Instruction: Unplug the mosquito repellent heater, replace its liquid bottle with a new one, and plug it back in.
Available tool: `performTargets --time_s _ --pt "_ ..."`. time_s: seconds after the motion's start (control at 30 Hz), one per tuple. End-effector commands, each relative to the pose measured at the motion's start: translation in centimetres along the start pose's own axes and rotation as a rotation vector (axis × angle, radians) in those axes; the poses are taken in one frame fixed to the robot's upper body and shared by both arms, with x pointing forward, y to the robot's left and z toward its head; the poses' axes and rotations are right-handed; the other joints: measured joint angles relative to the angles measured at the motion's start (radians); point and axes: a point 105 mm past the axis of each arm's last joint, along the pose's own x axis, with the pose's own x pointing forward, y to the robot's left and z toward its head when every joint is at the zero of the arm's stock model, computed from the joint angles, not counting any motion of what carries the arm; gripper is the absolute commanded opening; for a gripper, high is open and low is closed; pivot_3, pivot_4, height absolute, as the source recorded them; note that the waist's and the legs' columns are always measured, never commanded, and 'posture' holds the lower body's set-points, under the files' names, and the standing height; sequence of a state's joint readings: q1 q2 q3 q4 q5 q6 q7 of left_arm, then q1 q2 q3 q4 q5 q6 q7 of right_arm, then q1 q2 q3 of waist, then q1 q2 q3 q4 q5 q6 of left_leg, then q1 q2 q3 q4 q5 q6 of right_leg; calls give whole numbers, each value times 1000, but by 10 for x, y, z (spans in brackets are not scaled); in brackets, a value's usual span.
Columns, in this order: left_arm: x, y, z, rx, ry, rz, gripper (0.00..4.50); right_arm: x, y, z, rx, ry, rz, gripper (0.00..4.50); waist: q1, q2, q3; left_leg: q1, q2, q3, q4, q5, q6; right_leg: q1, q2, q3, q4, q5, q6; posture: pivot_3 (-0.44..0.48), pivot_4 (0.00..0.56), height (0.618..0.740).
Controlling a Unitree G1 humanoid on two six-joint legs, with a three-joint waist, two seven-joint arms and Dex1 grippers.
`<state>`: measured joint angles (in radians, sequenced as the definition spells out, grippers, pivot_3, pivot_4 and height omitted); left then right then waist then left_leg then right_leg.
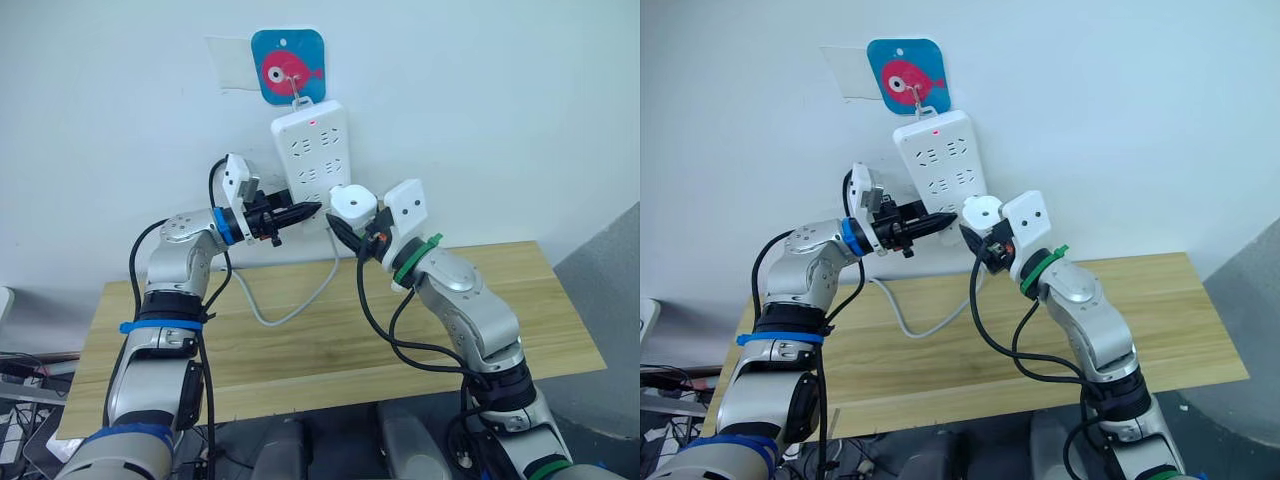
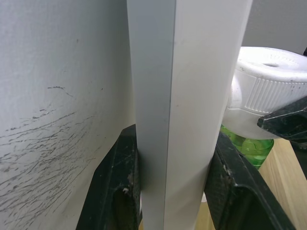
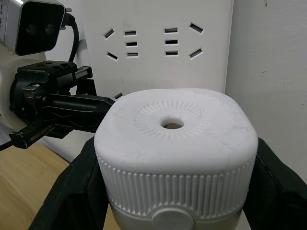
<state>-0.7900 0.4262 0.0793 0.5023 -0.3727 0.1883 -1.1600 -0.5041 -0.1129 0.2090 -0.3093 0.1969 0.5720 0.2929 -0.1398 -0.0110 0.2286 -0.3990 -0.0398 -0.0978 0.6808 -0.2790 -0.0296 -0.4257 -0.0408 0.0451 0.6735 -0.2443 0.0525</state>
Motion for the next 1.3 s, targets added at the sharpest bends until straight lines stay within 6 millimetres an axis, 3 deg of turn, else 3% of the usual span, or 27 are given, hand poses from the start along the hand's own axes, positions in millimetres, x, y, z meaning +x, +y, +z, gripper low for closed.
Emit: performTargets --time_s 0.03,0.43,0.93,0.97,1.03,1.3 --pt "15 -16 19 40 -69 -90 1322 13 9 8 -9 -31 -12 3076 -2 0 0 0 0 0 0 0 0 0 0 0 0 0 0 -151 180 740" --pt "17 -22 19 32 -78 -97 1322 29 10 6 -66 -36 -46 3076 -6 -2 -3 3 0 1 0 0 0 0 0 2 6 0 0 -130 178 740" --pt "14 -17 13 49 -51 -74 1322 17 8 5 -55 -31 -18 3076 -5 -2 -3 4 0 0 0 0 0 0 0 2 6 0 0 -140 181 740" --pt "14 -17 13 49 -49 -74 1322 15 8 5 -52 -31 -16 3800 -4 -2 -3 4 0 0 0 0 0 0 0 2 6 0 0 -140 181 740" --pt "14 -17 13 50 -49 -74 1322 13 7 5 -51 -31 -15 4380 2 -2 -4 3 0 0 0 0 0 0 0 2 5 0 0 -140 181 740" --pt "13 -14 11 56 -41 -59 1322 3 2 9 -55 -39 -9 4448 2 -3 -5 0 -1 -2 -1 2 -4 -1 -1 -1 0 0 0 -149 183 740"
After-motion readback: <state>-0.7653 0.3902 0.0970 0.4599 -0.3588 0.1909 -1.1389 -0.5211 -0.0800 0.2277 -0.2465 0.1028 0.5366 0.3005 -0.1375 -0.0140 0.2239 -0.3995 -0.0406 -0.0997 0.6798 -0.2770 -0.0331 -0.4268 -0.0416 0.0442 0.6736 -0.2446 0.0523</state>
